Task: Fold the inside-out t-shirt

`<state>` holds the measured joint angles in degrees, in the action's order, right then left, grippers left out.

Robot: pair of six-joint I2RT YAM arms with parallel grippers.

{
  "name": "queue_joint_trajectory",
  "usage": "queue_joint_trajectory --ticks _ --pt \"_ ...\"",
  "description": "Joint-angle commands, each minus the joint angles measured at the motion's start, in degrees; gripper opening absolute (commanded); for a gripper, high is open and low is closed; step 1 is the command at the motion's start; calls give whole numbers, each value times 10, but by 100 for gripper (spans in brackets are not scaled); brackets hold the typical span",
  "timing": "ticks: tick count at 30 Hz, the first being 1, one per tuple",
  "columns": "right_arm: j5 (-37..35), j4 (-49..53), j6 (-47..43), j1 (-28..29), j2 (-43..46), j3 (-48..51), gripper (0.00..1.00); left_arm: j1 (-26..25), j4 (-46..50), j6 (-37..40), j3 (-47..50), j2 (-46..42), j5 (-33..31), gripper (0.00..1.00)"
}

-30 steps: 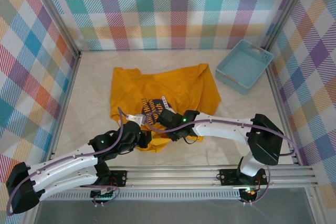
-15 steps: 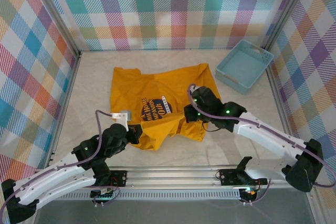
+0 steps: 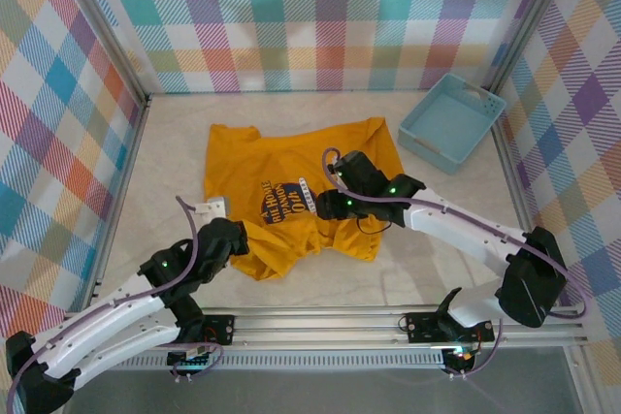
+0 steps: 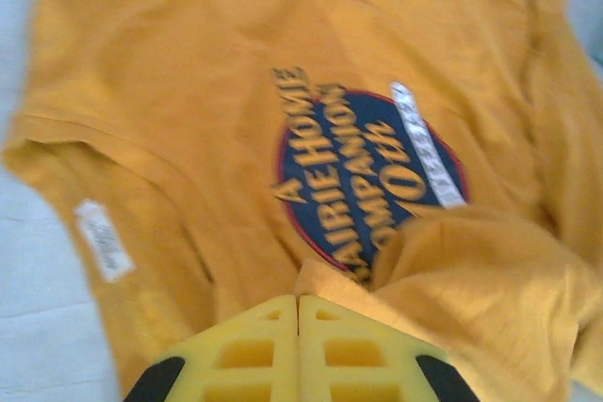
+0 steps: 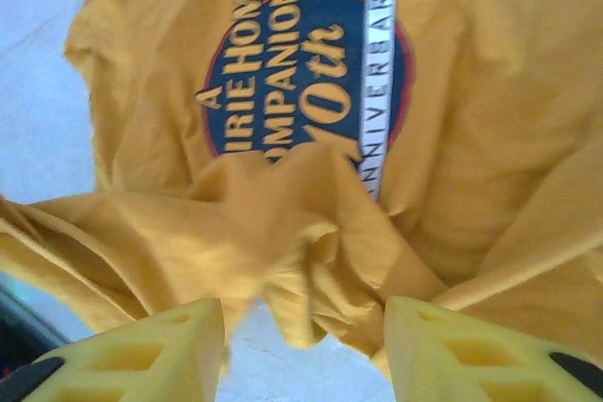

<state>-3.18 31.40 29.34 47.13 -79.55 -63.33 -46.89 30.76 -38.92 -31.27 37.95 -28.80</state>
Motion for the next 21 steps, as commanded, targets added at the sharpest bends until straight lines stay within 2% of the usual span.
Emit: queue_joint_trajectory --ticks 1,3,5,7,11,13,15,18,21 --pt "-82 91 -3 -16 13 12 51 36 55 -13 -38 21 -57 0" --pt "-90 115 11 -20 12 40 51 53 59 -13 -43 27 -58 0" --pt "-65 103 26 -15 9 69 52 66 58 -12 -43 29 -54 0" --pt "-66 84 41 11 -1 80 55 72 54 -11 -44 31 -46 0" --pt "-121 96 57 71 -81 26 68 80 59 -15 -51 31 -46 0" --pt "-135 102 68 73 -126 4 73 85 68 -14 -57 29 -52 0" --pt "-186 137 78 72 -183 -21 75 91 83 -12 -71 27 -62 0" --pt "-266 192 86 66 -223 -37 74 115 116 -2 -105 31 -75 0" --pt "-299 209 79 42 -180 1 66 162 154 17 -160 46 -82 0"
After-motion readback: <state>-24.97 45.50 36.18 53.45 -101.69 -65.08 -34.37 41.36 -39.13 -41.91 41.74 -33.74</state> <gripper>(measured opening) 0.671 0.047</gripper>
